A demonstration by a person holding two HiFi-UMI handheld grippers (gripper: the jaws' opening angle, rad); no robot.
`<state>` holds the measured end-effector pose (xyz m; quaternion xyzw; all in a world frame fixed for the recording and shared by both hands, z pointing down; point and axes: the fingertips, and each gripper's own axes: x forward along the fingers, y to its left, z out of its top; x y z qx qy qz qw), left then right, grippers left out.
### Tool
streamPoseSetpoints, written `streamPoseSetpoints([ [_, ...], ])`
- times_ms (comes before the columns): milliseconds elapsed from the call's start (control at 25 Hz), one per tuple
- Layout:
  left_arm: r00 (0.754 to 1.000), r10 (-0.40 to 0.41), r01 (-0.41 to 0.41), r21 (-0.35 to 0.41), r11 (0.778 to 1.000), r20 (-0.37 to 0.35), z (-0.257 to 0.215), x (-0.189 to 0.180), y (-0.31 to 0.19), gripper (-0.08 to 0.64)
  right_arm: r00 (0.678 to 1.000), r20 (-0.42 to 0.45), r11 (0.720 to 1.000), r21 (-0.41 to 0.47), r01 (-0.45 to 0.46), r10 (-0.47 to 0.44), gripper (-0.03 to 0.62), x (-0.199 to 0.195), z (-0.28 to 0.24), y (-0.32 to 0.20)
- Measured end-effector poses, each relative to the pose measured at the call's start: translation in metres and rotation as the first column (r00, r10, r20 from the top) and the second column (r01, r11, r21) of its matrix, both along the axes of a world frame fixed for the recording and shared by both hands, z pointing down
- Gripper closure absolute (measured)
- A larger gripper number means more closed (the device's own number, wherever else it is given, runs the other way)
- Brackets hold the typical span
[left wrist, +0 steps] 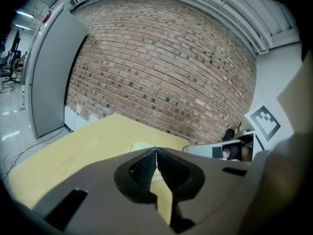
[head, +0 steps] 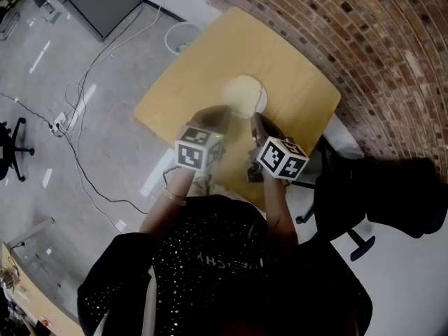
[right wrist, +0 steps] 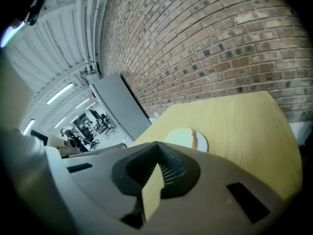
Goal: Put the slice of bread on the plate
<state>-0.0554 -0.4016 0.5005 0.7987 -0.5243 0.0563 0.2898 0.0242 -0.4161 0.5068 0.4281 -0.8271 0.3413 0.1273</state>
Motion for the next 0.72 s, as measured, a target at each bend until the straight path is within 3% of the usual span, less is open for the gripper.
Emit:
streamPoseSetpoints([
  [200,1.000,0.011,-0.011,0.009,1.000,0.014,-0.004,0.005,0.010,0.548,1.000,0.008,0.999,0.033,-0.001,0.001,0.580,-0.002,-0.013,0.008],
  [720,1.000,0.029,-0.029,0.005,1.000,0.006,-0.007,0.022,0.028,0.548,0.998,0.039,0.999,0.018,-0.047,0.047,0.580,0.015,-0.019,0.026],
])
